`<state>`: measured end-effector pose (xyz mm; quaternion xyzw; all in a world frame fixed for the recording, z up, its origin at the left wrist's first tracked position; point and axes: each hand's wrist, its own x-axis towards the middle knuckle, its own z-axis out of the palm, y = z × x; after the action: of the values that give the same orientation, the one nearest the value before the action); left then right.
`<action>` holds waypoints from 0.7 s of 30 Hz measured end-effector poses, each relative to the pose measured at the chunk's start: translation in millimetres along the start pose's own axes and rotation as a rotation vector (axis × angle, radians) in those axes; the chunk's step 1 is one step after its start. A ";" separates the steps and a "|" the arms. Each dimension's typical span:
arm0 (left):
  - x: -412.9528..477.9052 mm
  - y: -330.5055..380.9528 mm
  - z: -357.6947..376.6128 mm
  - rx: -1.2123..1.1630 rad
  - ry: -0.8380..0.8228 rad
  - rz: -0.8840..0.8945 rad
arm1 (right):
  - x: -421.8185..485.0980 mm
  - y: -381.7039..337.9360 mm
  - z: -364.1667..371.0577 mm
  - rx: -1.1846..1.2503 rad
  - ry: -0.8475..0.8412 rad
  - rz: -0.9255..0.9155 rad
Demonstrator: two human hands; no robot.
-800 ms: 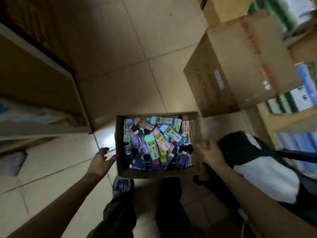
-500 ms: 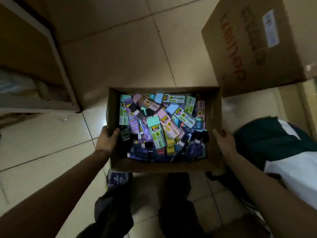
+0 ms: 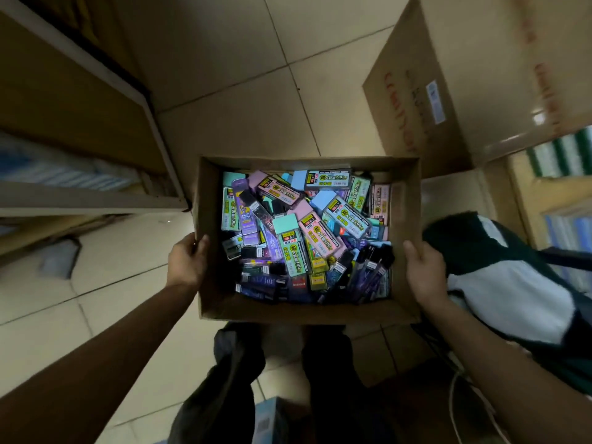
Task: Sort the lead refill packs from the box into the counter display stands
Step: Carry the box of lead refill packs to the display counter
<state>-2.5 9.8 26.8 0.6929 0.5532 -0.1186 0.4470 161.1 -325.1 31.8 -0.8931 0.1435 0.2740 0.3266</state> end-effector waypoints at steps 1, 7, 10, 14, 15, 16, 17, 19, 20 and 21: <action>-17.9 14.6 -17.3 -0.011 0.015 -0.003 | -17.5 -16.1 -18.8 0.006 0.006 -0.012; -138.2 117.6 -120.1 -0.091 0.076 0.026 | -126.5 -111.3 -140.3 -0.038 0.094 -0.130; -194.7 167.9 -163.2 -0.079 0.094 0.097 | -169.3 -155.1 -197.9 -0.051 0.087 -0.173; -251.7 217.4 -208.4 -0.029 0.190 0.136 | -204.5 -202.1 -256.6 0.009 0.112 -0.215; -262.1 227.9 -217.4 -0.023 0.223 0.145 | -210.1 -212.8 -268.6 0.008 0.120 -0.227; -271.6 237.6 -225.5 -0.010 0.254 0.161 | -215.3 -223.0 -279.8 0.001 0.127 -0.245; -278.7 247.8 -232.9 0.007 0.281 0.183 | -218.8 -234.8 -289.9 -0.009 0.134 -0.264; -287.0 265.1 -247.1 0.050 0.314 0.221 | -219.7 -258.1 -306.7 -0.041 0.145 -0.298; -286.8 273.4 -254.0 0.069 0.322 0.238 | -216.2 -271.3 -313.5 -0.064 0.161 -0.318; -284.6 281.5 -260.8 0.083 0.325 0.249 | -212.5 -285.2 -318.7 -0.082 0.173 -0.331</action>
<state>54.6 20.9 501.1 0.7838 0.5227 0.0283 0.3343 239.5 -307.1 502.6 -0.9373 0.0108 0.1444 0.3170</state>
